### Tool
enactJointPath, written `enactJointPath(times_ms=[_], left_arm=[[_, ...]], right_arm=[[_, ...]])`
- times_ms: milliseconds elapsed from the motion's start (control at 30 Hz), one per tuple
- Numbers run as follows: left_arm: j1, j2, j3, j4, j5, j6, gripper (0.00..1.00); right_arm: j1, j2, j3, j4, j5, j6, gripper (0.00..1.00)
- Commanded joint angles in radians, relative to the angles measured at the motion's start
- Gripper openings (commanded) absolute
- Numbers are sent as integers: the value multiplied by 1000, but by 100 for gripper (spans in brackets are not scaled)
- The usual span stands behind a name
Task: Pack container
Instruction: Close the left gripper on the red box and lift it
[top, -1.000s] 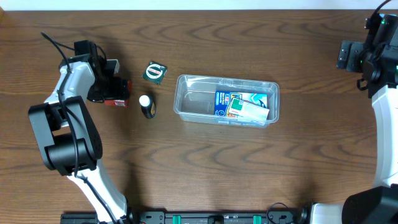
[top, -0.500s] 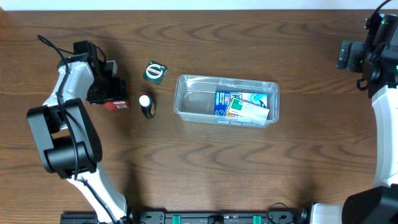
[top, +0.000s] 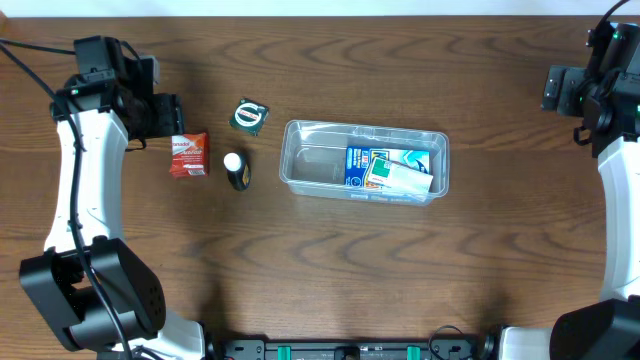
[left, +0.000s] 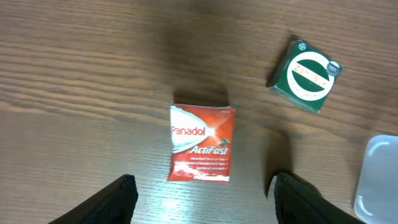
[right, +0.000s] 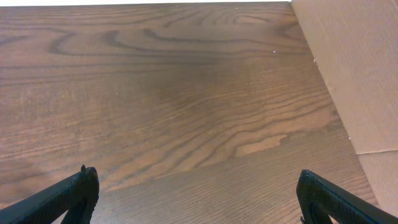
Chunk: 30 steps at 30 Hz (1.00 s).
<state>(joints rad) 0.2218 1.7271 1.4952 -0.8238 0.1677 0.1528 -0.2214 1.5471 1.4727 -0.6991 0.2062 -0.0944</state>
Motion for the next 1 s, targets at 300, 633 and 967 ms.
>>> enactJointPath(times_ms=[300,633,967], left_arm=[[-25,198,14,-16,-56,-16,89],[-84,330,14,6,-95,10,90],[-80,345,14,14,-135,5,90]], right_arm=[[-8,-2,-2,-1,3,11,99],[-8,-2,-2,-1,3,11,99],[-8,-2,-2,-1,3,11,99]])
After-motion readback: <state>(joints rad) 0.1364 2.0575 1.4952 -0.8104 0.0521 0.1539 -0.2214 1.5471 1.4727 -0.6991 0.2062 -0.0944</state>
